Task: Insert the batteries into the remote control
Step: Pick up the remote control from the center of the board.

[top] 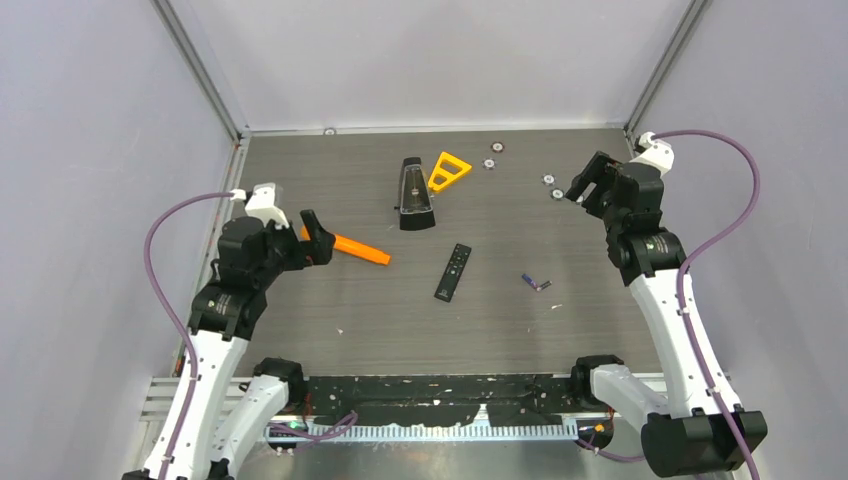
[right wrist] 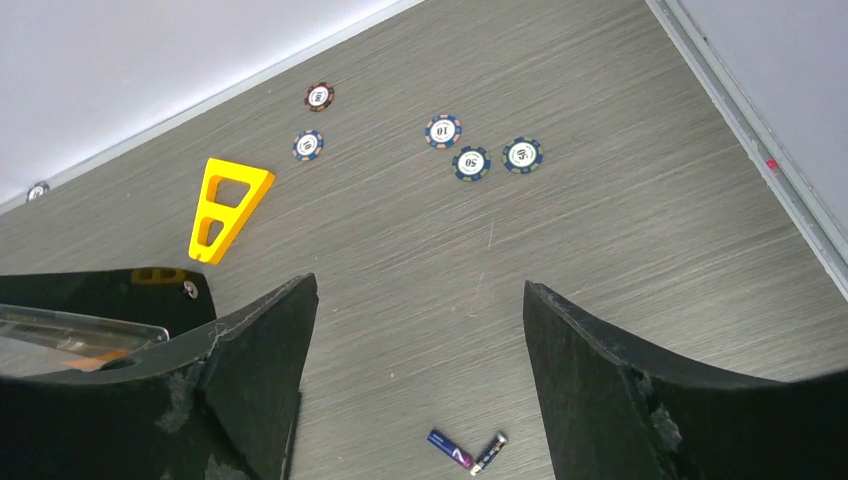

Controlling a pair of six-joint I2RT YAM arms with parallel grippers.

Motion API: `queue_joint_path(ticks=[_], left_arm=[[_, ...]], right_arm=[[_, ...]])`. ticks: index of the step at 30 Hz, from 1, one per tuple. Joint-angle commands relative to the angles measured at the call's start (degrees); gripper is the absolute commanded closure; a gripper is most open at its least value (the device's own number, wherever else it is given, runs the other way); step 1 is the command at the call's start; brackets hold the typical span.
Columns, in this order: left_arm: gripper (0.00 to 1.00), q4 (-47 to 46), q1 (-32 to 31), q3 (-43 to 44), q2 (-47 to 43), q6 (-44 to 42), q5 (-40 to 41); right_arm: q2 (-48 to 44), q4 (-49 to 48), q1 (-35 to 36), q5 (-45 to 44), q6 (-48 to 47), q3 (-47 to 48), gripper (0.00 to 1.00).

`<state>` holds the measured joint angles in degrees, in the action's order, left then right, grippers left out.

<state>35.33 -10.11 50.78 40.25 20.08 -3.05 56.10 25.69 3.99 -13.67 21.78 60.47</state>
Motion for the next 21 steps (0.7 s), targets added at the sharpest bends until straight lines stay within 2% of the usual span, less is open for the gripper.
queue_joint_path(ticks=[1, 7, 11, 15, 21], left_arm=[[0.0, -3.84, 0.19, 1.09, -0.64, -0.86, -0.97], [0.0, -6.35, 0.25, -1.95, -2.79, 0.94, -5.18], [0.0, -8.58, 0.26, -3.25, -1.05, 1.18, -14.27], [0.0, -10.02, -1.45, -2.95, 4.52, 3.38, -21.35], [0.0, -16.35, -14.02, -3.7, 13.17, 3.48, -13.54]], right_arm=[[-1.6, -3.22, -0.08, -3.88, 2.45, -0.55, 0.17], [-3.67, -6.47, -0.13, -2.33, 0.53, -3.07, 0.14], [-3.96, -6.43, -0.12, -0.35, 2.06, -3.59, 0.15], [-2.44, -5.36, -0.14, 2.22, 3.86, -3.92, 0.18], [-1.17, -4.39, -0.08, 6.2, 7.5, -6.41, 0.21]])
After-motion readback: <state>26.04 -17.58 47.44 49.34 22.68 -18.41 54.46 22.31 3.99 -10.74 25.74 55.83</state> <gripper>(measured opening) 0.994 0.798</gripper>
